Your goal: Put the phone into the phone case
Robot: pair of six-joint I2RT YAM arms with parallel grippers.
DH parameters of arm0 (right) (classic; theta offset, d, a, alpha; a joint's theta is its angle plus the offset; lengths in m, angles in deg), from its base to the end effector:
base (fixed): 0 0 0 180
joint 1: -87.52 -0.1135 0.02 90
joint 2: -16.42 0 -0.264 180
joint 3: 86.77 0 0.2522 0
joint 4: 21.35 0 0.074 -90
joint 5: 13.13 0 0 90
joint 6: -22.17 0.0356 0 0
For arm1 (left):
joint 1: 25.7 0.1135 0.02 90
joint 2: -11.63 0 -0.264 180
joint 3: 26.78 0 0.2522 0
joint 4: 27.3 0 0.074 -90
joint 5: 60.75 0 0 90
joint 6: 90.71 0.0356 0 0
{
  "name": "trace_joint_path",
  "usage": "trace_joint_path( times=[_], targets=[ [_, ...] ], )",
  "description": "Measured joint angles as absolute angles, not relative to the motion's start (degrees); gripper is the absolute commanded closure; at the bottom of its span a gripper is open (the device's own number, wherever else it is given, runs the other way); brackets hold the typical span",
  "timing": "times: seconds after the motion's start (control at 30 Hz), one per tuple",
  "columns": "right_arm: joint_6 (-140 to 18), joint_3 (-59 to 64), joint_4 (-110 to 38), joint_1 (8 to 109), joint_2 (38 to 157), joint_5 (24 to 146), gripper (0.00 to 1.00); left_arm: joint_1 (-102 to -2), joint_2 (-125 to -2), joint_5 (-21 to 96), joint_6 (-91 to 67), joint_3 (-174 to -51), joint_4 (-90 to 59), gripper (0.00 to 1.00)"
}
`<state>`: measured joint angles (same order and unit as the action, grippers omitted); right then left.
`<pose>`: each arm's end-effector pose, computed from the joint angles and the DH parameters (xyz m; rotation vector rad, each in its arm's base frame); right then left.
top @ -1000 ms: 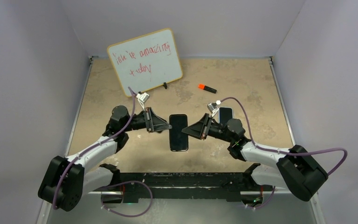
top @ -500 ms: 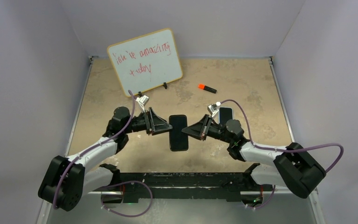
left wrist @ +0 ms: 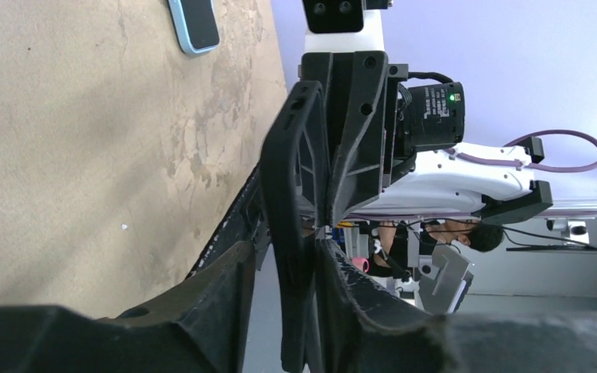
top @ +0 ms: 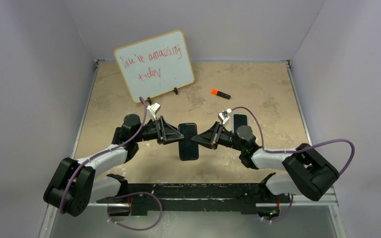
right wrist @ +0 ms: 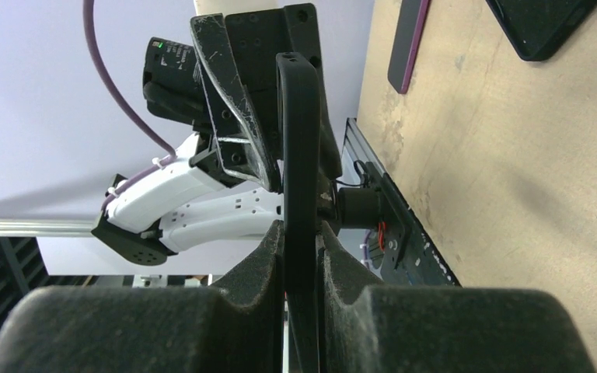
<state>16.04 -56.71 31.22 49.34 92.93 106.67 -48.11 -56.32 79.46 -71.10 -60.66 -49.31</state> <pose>0.1749 0.1601 0.1986 0.2085 1.8735 1.9929 0.1971 -0.1109 0.1967 -0.1217 2.1550 -1.8345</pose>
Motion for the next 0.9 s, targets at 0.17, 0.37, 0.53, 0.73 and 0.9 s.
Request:
trace_joint_path(
  times=[0.17, 0.37, 0.53, 0.73, 0.9],
  targets=[
    [15.9, -56.1, 30.8, 49.7, 93.9, 109.0, 0.99, -48.2, -56.3, 79.8, -71.2, -60.5, -49.9, 0.47],
    [13.6, -53.3, 30.3, 51.6, 95.3, 117.5, 1.0, -48.2, -55.8, 81.5, -62.3, -64.0, -40.3, 0.38],
    [10.3, -52.2, 27.8, 51.9, 94.5, 124.4, 1.0, -48.2, -54.4, 83.5, -56.4, -66.6, -34.7, 0.37],
    [4.7, -50.1, 20.0, 51.9, 92.3, 129.5, 0.97, -48.2, -54.4, 87.6, -54.0, -67.0, -31.5, 0.37],
    [-0.8, -46.1, 11.9, 51.9, 90.9, 130.8, 0.97, -48.2, -54.5, 89.9, -50.9, -69.4, -27.2, 0.38]
  ],
)
